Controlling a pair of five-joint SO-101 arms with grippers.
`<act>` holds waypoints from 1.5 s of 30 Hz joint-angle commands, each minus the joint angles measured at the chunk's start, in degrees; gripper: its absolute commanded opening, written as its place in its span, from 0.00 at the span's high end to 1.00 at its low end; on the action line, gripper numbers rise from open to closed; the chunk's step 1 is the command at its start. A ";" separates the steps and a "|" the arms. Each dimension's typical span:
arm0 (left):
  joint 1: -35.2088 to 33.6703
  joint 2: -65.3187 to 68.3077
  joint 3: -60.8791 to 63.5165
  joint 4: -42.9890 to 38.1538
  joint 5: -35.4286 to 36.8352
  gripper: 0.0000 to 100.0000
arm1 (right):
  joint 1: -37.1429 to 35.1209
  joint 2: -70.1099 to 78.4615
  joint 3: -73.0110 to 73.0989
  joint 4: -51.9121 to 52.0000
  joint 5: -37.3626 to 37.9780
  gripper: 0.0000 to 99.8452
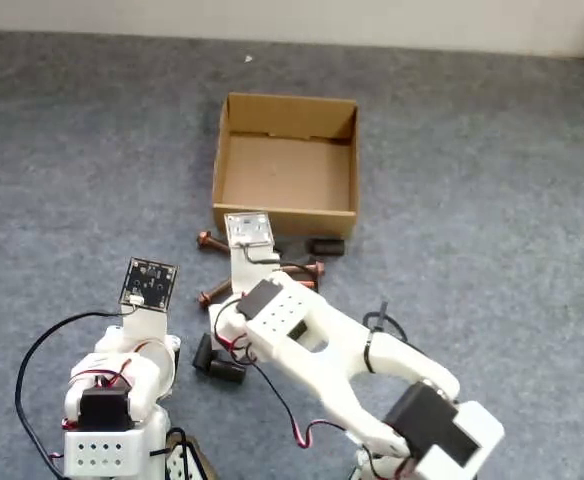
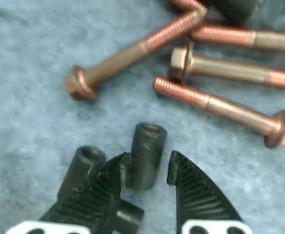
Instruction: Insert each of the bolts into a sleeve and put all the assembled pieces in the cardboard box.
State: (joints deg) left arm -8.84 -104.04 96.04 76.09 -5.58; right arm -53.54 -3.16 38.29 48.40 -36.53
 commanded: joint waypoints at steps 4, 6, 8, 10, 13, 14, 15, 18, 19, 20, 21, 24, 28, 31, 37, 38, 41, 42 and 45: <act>-0.48 -0.40 1.10 -0.09 -0.26 0.99 | 0.13 1.80 -1.36 -0.75 -0.35 0.87; -0.48 -0.40 1.10 -0.09 -0.26 0.99 | 1.27 1.80 -1.19 -0.66 -0.35 0.87; -0.48 -0.40 1.10 -0.09 -0.26 0.99 | 2.86 1.54 -0.92 -0.48 -0.35 0.87; -0.48 -0.40 1.10 -0.09 -0.26 0.99 | 4.53 1.54 -0.92 -0.40 0.09 0.91; -0.48 -0.40 1.10 -0.09 -0.26 0.99 | 5.58 1.27 -0.92 0.04 6.59 1.00; -0.48 -0.40 1.10 -0.09 -0.26 0.99 | 5.58 1.27 -1.10 1.54 7.74 0.99; -0.48 -0.40 1.10 -0.09 -0.26 0.99 | 5.67 1.19 -1.27 4.00 8.00 0.99; -0.48 -0.40 1.10 -0.09 -0.26 0.99 | 5.76 -4.00 -1.36 11.91 8.26 1.00; -0.48 -0.40 1.10 -0.09 -0.26 0.99 | 5.76 -7.16 -1.36 13.85 8.26 1.00; -0.48 -0.40 1.10 -0.09 -0.26 0.99 | 5.76 -10.86 -1.27 15.60 8.35 1.00; -0.48 -0.40 1.10 -0.09 -0.26 0.99 | 5.85 -14.99 -0.92 17.19 9.23 1.00; -0.48 -0.40 1.10 -0.09 -0.26 0.99 | 8.04 -28.35 -0.31 20.88 13.10 1.00; -0.48 -0.40 1.10 -0.09 -0.26 0.99 | 14.20 -44.09 4.26 23.25 17.76 1.00; -0.48 -0.40 1.10 -0.09 -0.26 0.99 | 18.77 -52.88 9.19 23.08 21.80 1.00; -0.13 -0.40 1.10 -0.09 -0.26 0.99 | 27.38 -64.22 15.96 22.73 26.29 1.00; -0.22 -0.40 1.10 -0.09 -0.26 0.99 | 28.88 -65.45 16.48 22.73 26.90 1.00; -0.13 -0.40 1.10 -0.09 -0.26 0.99 | 32.13 -67.30 17.27 22.64 27.60 1.00; -0.13 -0.40 1.10 0.00 -0.18 0.99 | 33.01 -67.38 17.89 22.55 27.52 1.00; -0.57 -0.40 0.92 0.00 -0.35 0.99 | 34.68 -67.65 20.97 18.77 27.25 1.00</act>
State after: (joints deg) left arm -8.84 -104.04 96.04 76.09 -5.58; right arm -20.75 -69.63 57.89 70.55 -9.89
